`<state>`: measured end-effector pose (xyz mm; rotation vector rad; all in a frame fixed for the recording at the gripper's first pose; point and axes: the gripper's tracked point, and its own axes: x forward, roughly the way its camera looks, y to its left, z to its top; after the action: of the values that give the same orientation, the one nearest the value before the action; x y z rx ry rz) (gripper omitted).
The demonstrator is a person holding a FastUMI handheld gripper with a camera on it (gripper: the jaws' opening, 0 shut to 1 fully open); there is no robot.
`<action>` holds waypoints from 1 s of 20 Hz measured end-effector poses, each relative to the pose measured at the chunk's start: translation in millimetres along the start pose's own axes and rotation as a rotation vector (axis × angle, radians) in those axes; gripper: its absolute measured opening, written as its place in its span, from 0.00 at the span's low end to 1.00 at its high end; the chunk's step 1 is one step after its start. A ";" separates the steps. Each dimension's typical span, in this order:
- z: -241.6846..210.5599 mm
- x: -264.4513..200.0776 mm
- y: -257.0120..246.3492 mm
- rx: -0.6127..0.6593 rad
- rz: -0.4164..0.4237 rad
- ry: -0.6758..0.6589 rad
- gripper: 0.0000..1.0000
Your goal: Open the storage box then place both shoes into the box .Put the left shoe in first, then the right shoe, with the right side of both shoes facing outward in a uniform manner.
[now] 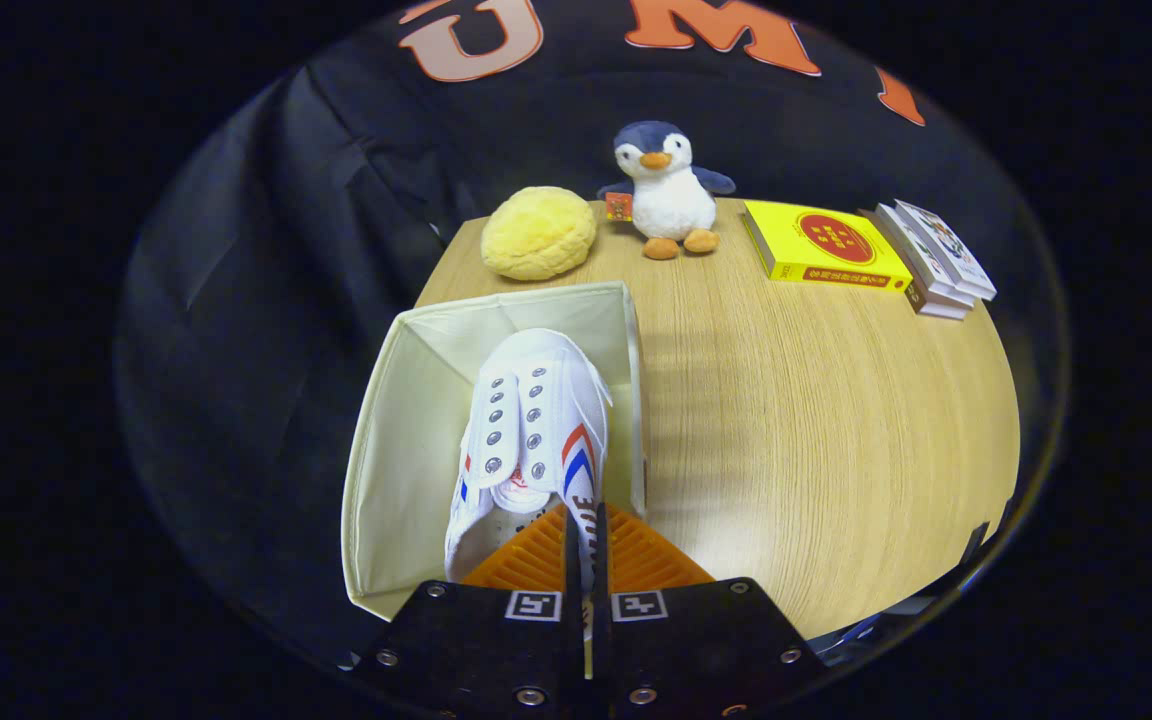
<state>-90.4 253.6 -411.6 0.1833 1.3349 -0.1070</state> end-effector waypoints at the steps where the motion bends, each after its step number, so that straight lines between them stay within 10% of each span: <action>1: 1.3 3.7 -0.5 0.008 0.007 0.004 0.05; 20: 112.6 -110.8 -60.9 -0.240 0.311 -0.506 0.85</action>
<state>-19.5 169.0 -283.1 0.1453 0.7942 0.2554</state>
